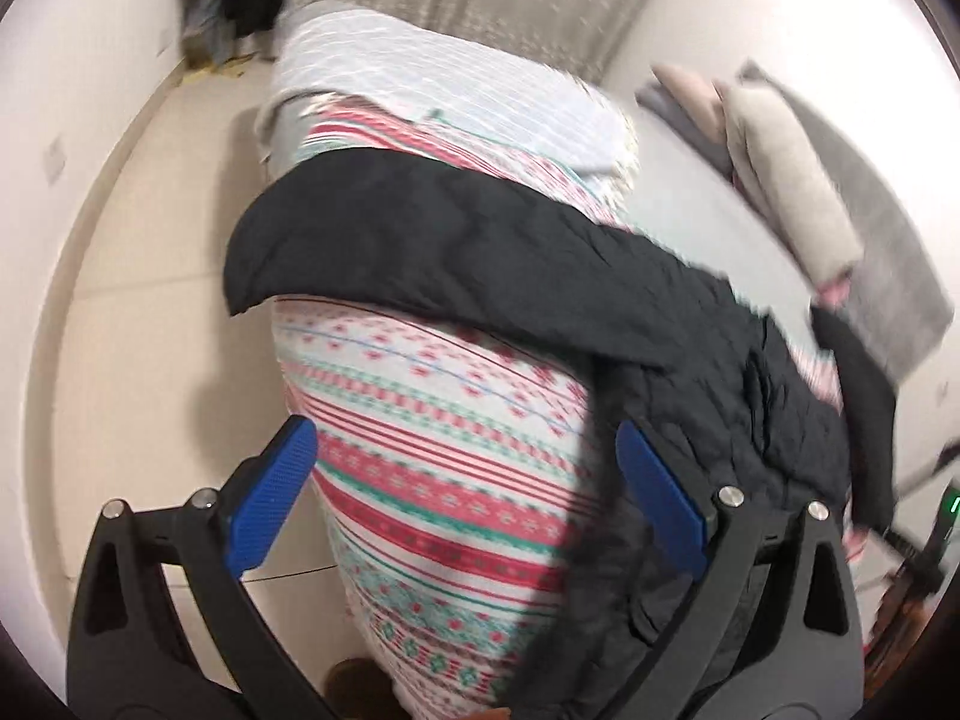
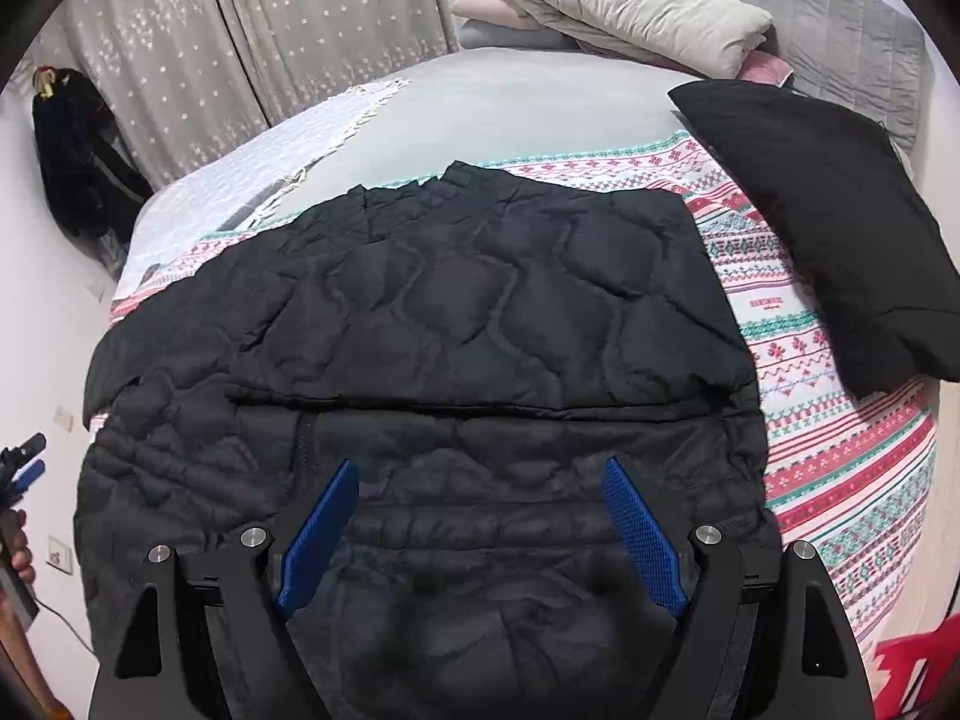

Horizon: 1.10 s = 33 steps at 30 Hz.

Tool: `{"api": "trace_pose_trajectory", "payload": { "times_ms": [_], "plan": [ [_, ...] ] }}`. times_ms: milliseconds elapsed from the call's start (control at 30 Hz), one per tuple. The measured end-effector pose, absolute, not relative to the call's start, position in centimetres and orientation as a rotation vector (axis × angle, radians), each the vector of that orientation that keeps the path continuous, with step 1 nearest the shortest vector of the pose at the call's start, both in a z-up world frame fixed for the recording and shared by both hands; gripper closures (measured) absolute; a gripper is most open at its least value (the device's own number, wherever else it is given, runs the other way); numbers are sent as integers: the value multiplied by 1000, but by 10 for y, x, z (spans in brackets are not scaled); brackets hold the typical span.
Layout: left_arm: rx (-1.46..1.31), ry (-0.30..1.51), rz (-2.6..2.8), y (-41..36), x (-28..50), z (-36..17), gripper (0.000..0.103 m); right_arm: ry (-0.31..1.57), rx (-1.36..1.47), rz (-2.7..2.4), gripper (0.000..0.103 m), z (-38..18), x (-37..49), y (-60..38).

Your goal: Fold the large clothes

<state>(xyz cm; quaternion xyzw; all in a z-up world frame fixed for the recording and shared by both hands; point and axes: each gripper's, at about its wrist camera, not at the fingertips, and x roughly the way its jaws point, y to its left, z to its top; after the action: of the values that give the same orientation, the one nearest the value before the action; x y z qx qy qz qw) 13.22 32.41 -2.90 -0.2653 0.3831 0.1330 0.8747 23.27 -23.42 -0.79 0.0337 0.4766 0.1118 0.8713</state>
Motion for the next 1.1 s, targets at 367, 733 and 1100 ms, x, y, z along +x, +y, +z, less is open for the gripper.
{"api": "trace_pose_trajectory", "payload": {
  "times_ms": [367, 733, 1100],
  "plan": [
    [-994, 648, 283, 406, 162, -99, 6, 1008, 70, 245, 19, -11, 232, -226],
    [-1225, 520, 416, 457, 189, -150, 29, 1036, 28, 280, 19, -23, 230, -215],
    [-780, 468, 519, 421, 201, -52, 96, 1064, 13, 280, 19, -37, 232, -214]
  ]
}}
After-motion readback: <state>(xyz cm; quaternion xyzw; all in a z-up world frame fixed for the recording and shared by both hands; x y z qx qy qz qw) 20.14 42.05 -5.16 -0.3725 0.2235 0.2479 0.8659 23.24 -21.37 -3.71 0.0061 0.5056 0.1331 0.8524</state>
